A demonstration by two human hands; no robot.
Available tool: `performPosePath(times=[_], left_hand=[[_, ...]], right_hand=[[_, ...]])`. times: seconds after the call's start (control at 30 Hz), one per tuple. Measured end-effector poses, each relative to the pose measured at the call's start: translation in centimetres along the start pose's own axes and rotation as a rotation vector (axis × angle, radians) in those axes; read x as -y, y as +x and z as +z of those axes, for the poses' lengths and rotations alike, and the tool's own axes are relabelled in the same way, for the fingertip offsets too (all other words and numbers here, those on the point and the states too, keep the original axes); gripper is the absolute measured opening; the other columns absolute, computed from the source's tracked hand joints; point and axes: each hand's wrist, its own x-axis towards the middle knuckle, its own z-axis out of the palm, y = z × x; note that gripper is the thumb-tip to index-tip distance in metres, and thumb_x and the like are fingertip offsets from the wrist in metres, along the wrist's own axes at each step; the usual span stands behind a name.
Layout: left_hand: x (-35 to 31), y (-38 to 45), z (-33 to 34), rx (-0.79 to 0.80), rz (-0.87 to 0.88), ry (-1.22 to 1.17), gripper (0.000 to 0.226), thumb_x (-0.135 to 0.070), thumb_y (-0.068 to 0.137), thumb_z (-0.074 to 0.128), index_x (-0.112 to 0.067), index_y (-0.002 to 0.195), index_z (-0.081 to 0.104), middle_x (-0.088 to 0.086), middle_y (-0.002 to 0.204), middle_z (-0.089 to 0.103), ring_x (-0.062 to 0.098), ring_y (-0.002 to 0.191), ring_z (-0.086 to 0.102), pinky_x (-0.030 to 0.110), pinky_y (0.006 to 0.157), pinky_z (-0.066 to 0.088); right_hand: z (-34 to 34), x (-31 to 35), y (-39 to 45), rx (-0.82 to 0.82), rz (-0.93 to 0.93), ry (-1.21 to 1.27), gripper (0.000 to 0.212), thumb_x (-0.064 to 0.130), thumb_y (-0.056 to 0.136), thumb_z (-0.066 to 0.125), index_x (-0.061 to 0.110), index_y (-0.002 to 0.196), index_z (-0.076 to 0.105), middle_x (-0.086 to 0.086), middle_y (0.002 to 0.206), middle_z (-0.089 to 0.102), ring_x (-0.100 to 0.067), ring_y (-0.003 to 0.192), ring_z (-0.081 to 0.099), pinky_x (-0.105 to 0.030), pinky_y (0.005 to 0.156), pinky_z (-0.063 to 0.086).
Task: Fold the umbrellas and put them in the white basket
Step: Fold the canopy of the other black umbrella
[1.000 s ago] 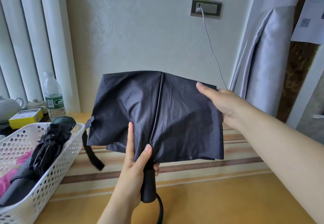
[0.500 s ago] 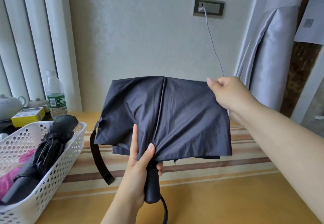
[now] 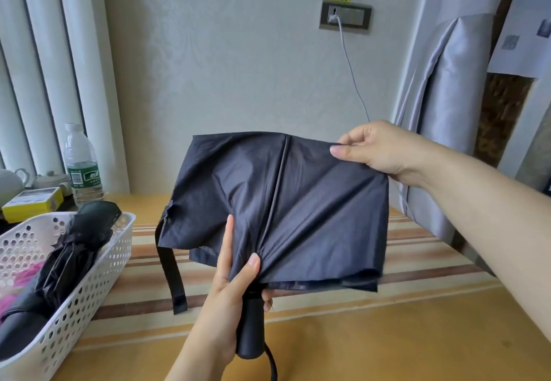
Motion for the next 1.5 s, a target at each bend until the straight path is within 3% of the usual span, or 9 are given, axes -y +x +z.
performPosePath(times=[0.2, 0.47, 0.6, 0.77, 0.83, 0.97, 1.17, 1.3, 1.5], left_hand=[[0.0, 0.1, -0.5, -0.049, 0.024, 0.025, 0.068, -0.022, 0.078, 0.061, -0.065, 0.128, 0.042, -0.007, 0.129, 0.062, 0.020, 0.054, 0.051, 0.028, 0.049, 0.046], [-0.4, -0.2, -0.4, 0.001, 0.027, -0.021, 0.083, -0.037, 0.062, 0.086, -0.063, 0.128, 0.043, -0.008, 0.120, 0.066, 0.019, 0.055, 0.051, 0.027, 0.050, 0.047], [0.0, -0.5, -0.3, 0.057, 0.024, 0.024, 0.095, -0.046, 0.048, 0.090, -0.062, 0.129, 0.044, 0.007, 0.091, 0.068, 0.023, 0.052, 0.048, 0.030, 0.049, 0.046], [0.2, -0.2, -0.7, 0.002, 0.115, 0.156, 0.076, -0.031, 0.067, 0.076, -0.065, 0.127, 0.043, -0.010, 0.127, 0.063, 0.034, 0.071, 0.063, 0.028, 0.060, 0.050], [0.1, -0.2, -0.6, 0.001, 0.165, 0.198, 0.074, -0.038, 0.065, 0.073, -0.063, 0.128, 0.042, -0.025, 0.135, 0.053, 0.015, 0.116, 0.060, 0.019, 0.082, 0.049], [0.2, -0.1, -0.3, 0.022, 0.171, 0.242, 0.059, -0.035, 0.079, 0.072, -0.054, 0.125, 0.039, -0.044, 0.121, 0.052, -0.018, 0.116, 0.047, 0.008, 0.093, 0.043], [0.4, 0.1, -0.3, 0.097, 0.125, 0.324, 0.084, -0.041, 0.060, 0.074, -0.045, 0.136, 0.037, -0.018, 0.128, 0.061, 0.002, 0.116, 0.058, 0.016, 0.084, 0.051], [0.6, 0.0, 0.0, 0.058, 0.051, 0.319, 0.075, -0.042, 0.063, 0.076, -0.056, 0.130, 0.046, 0.023, 0.091, 0.068, 0.036, 0.075, 0.066, 0.042, 0.066, 0.056], [0.3, -0.2, 0.9, 0.046, 0.086, 0.350, 0.067, -0.016, 0.088, 0.055, -0.052, 0.132, 0.020, -0.045, 0.097, 0.060, -0.017, 0.073, 0.060, 0.007, 0.065, 0.050]], right_hand=[[1.9, 0.0, -2.2, -0.020, -0.016, 0.311, 0.010, 0.022, 0.081, 0.072, 0.014, 0.085, 0.067, 0.001, 0.083, 0.072, -0.011, 0.074, 0.067, -0.022, 0.073, 0.053], [-0.5, 0.4, -2.3, 0.316, 0.321, 0.219, 0.069, 0.037, 0.063, 0.071, 0.003, 0.122, 0.062, -0.012, 0.114, 0.070, -0.027, 0.110, 0.065, -0.042, 0.095, 0.051], [-0.9, 2.2, -0.9, 0.383, 0.269, 0.011, 0.048, 0.040, 0.068, 0.068, 0.007, 0.103, 0.069, -0.007, 0.097, 0.075, -0.019, 0.089, 0.072, -0.033, 0.085, 0.057], [-1.6, 3.9, -0.6, 0.441, 0.224, -0.129, 0.045, 0.045, 0.069, 0.067, 0.007, 0.092, 0.070, -0.009, 0.091, 0.075, -0.017, 0.078, 0.072, -0.025, 0.071, 0.058], [-0.6, 4.0, -0.5, 0.368, 0.156, -0.184, 0.064, 0.058, 0.053, 0.072, 0.011, 0.097, 0.071, -0.007, 0.103, 0.073, -0.017, 0.095, 0.070, -0.032, 0.091, 0.053], [1.2, 3.4, 0.2, 0.144, -0.066, 0.028, 0.031, 0.034, 0.071, 0.079, 0.019, 0.097, 0.070, -0.004, 0.103, 0.072, -0.008, 0.093, 0.066, -0.029, 0.099, 0.047], [2.9, 2.9, -0.3, -0.033, -0.153, 0.036, 0.016, 0.033, 0.080, 0.076, 0.021, 0.087, 0.067, -0.004, 0.090, 0.073, -0.007, 0.074, 0.064, -0.021, 0.079, 0.049], [3.5, 2.7, -0.2, -0.045, -0.035, -0.010, 0.036, 0.052, 0.074, 0.075, 0.023, 0.094, 0.067, 0.007, 0.093, 0.067, -0.007, 0.088, 0.063, -0.024, 0.082, 0.049], [4.0, 1.7, 0.2, -0.193, -0.069, -0.302, 0.032, 0.045, 0.082, 0.072, 0.015, 0.093, 0.067, 0.005, 0.086, 0.064, -0.013, 0.081, 0.058, -0.021, 0.064, 0.042]])
